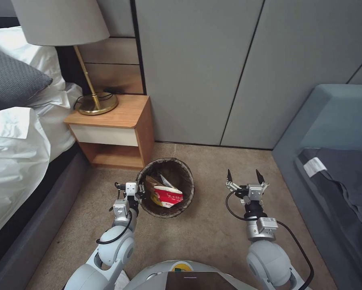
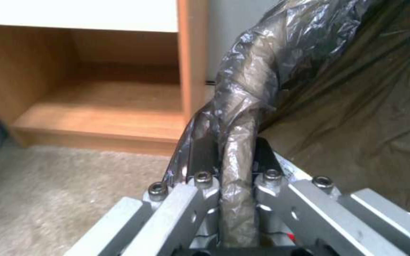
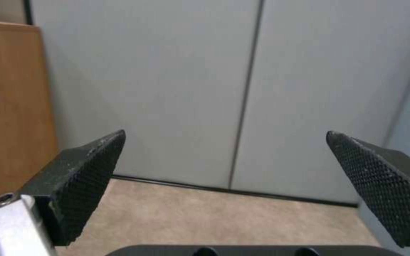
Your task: Pick up the trash bin, then pick up the garbage from the floor and place it into the trash bin.
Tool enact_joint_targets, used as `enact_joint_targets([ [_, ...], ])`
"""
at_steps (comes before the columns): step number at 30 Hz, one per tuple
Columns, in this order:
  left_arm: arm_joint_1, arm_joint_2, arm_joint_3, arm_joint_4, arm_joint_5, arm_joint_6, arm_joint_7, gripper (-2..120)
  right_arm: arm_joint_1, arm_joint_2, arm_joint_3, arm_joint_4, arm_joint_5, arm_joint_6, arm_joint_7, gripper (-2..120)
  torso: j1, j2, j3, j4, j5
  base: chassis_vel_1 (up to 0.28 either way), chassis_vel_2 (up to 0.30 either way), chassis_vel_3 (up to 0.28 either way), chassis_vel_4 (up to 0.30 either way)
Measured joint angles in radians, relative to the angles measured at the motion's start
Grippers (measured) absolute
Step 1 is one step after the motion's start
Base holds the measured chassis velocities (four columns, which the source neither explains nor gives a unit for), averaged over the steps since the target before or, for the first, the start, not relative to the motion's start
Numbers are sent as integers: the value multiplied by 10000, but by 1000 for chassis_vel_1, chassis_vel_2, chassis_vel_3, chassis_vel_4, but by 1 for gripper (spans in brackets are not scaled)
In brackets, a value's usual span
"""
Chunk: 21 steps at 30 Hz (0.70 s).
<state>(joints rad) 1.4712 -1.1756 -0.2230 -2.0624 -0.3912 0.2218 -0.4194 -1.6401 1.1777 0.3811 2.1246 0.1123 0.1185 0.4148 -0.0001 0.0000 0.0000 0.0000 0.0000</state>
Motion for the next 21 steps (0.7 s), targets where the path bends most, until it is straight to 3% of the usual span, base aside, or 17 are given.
enact_joint_targets([
  [21,29,35,-46,-30,-39,5,2,2,84,-96,-113,83,19,-207,87,100,1,0,0,-1,1,109,110,115,109],
])
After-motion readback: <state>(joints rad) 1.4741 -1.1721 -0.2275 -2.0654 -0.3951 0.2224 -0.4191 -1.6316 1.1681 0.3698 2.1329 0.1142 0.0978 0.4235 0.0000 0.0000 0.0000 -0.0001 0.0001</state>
